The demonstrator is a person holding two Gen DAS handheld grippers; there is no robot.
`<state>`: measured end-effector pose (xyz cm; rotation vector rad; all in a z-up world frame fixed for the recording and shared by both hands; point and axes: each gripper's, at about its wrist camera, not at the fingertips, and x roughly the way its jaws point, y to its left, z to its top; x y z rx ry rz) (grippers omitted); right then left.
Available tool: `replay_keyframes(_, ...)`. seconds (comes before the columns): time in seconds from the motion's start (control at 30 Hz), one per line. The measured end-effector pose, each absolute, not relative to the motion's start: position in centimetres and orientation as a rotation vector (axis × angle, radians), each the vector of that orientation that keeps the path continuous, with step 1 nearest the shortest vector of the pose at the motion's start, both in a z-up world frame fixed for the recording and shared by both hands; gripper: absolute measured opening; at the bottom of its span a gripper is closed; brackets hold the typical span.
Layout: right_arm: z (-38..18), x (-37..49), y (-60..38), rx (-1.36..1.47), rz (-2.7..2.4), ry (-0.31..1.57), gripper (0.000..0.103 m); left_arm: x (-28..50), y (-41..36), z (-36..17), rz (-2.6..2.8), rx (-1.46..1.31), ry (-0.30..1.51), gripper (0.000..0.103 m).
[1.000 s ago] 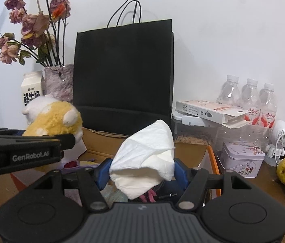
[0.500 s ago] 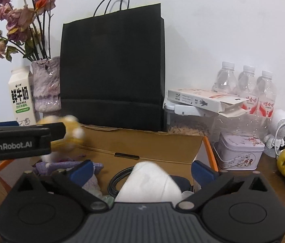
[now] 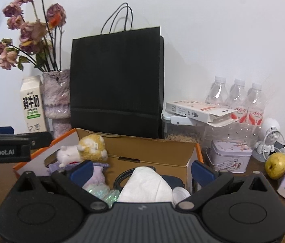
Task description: Organize objects
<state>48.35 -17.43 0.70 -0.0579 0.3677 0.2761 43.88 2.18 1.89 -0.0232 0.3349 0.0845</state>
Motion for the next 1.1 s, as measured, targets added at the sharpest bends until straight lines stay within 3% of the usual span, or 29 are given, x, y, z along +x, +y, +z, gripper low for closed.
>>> replay_keyframes(1.1, 1.1, 24.9, -20.3, 0.007, 0.323, 0.478, 0.103, 20.0, 3.3, 1.0, 0.049, 0.002, 0.482, 0.103)
